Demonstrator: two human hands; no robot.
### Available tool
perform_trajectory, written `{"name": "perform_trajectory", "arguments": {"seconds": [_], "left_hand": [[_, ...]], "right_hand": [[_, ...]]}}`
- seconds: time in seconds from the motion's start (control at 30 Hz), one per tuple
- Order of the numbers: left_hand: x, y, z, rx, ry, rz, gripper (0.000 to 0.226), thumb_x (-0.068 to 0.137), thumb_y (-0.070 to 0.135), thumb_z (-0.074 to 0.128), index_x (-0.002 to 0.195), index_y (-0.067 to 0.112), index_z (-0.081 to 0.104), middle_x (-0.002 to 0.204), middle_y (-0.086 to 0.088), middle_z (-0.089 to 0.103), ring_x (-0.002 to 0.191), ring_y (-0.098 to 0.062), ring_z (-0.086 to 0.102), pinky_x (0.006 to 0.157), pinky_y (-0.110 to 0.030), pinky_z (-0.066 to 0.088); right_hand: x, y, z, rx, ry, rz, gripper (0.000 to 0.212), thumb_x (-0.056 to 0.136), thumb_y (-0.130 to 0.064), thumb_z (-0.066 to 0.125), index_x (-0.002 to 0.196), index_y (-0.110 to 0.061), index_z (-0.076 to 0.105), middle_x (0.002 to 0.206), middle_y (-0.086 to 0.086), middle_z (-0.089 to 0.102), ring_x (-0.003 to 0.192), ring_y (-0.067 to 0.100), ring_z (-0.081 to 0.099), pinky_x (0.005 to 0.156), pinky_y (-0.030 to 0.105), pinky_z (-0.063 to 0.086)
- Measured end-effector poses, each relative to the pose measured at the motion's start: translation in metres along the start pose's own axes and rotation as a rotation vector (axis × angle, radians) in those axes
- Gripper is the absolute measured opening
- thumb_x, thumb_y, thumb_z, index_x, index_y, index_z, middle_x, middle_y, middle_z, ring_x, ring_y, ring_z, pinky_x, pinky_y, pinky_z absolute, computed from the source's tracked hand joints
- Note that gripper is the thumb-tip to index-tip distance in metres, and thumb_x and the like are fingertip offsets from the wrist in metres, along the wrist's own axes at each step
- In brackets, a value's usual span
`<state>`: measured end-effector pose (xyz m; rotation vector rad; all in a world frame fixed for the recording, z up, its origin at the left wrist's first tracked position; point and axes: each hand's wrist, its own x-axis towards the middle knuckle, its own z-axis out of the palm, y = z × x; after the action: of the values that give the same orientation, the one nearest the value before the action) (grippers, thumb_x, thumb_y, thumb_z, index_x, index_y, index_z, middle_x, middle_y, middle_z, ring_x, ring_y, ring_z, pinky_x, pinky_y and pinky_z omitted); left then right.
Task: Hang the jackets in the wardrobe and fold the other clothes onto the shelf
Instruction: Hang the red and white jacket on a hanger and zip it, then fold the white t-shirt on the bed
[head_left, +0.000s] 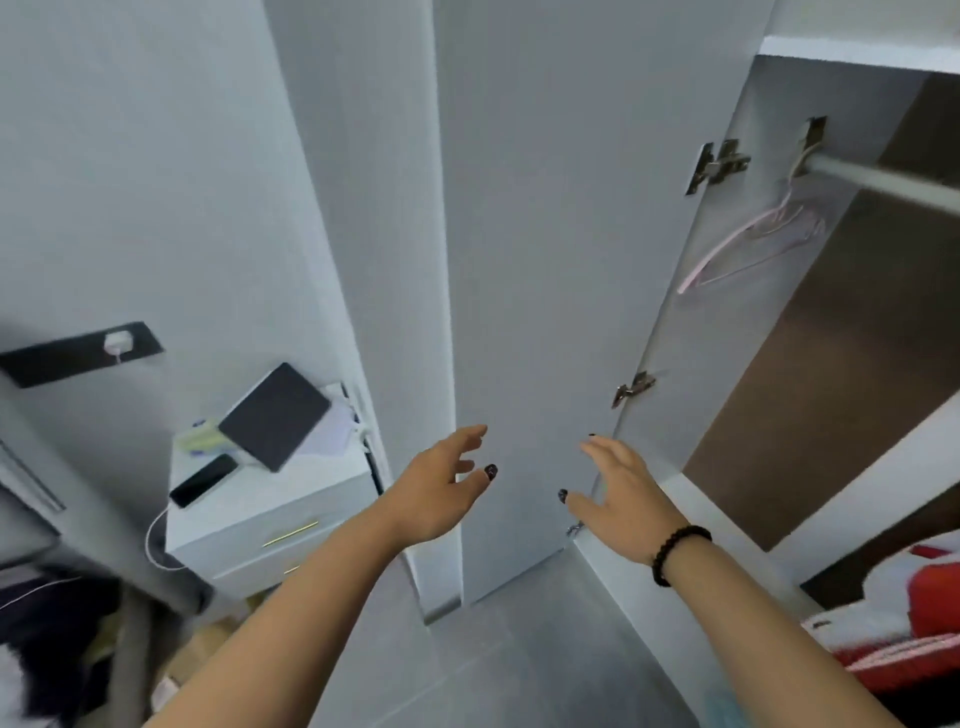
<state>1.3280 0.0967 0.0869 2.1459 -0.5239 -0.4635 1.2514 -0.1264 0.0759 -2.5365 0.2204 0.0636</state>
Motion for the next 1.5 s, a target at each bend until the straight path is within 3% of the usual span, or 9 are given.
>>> {"name": "perform_trajectory", "arguments": {"seconds": [0.2,0.4,0.7,1.2,1.33,1.43,1.5], "left_hand": [[-0.083,-0.075,-0.079,0.008,0.135,-0.119,0.048,0.097,0.033,0.052,0.144,0.029,0.039,0.142,0.009,0.048,0.122,-0.009,0.052,0.096,-0.021,0.042],[-0.160,-0.140,-0.143,-0.039,0.283,-0.261,0.046,0.098,0.031,0.051,0.143,0.028,0.039,0.140,0.008,0.048,0.123,-0.009,0.050,0.097,-0.022,0.042],[-0.250,-0.217,-0.206,-0.175,0.504,-0.504,0.045,0.097,0.021,0.051,0.141,0.027,0.044,0.133,0.009,0.053,0.121,-0.008,0.050,0.099,-0.023,0.041],[-0.280,-0.338,-0.320,-0.331,0.742,-0.782,0.042,0.099,0.018,0.048,0.140,0.022,0.043,0.132,0.003,0.053,0.122,-0.010,0.049,0.095,-0.019,0.038],[-0.284,-0.363,-0.344,-0.367,0.799,-0.829,0.040,0.099,0.019,0.048,0.139,0.023,0.044,0.131,0.005,0.054,0.121,-0.010,0.049,0.096,-0.023,0.040],[-0.287,-0.381,-0.358,-0.384,0.838,-0.861,0.040,0.098,0.018,0.049,0.138,0.024,0.046,0.128,0.007,0.056,0.116,-0.010,0.052,0.087,-0.022,0.043],[-0.287,-0.392,-0.368,-0.390,0.852,-0.874,0.040,0.098,0.018,0.050,0.137,0.024,0.047,0.128,0.006,0.056,0.117,-0.011,0.052,0.089,-0.025,0.045]], "right_hand": [[0.007,-0.105,0.082,0.018,-0.157,-0.156,0.062,0.093,-0.037,0.054,0.146,-0.018,0.029,0.154,-0.007,0.016,0.141,0.009,0.015,0.114,0.023,0.022],[0.021,-0.204,0.152,-0.021,-0.310,-0.348,0.057,0.094,-0.036,0.052,0.145,-0.021,0.030,0.152,-0.011,0.018,0.137,0.006,0.023,0.103,0.012,0.018],[0.053,-0.337,0.246,-0.151,-0.518,-0.633,0.053,0.093,-0.032,0.055,0.141,-0.017,0.039,0.152,-0.004,0.023,0.139,0.011,0.025,0.110,0.019,0.021],[0.151,-0.511,0.393,-0.237,-0.782,-0.926,0.045,0.093,-0.030,0.053,0.136,-0.020,0.045,0.149,-0.006,0.027,0.132,0.008,0.034,0.104,0.016,0.026],[0.170,-0.546,0.414,-0.267,-0.826,-0.967,0.045,0.095,-0.030,0.051,0.138,-0.020,0.043,0.150,-0.006,0.026,0.134,0.012,0.033,0.109,0.024,0.029],[0.177,-0.567,0.425,-0.278,-0.878,-0.948,0.045,0.095,-0.030,0.050,0.138,-0.020,0.042,0.150,-0.006,0.025,0.116,0.013,0.049,0.101,0.024,0.036],[0.182,-0.576,0.433,-0.274,-0.893,-0.961,0.045,0.095,-0.031,0.050,0.138,-0.020,0.041,0.150,-0.007,0.024,0.082,-0.002,0.050,0.093,0.020,0.038]]}}
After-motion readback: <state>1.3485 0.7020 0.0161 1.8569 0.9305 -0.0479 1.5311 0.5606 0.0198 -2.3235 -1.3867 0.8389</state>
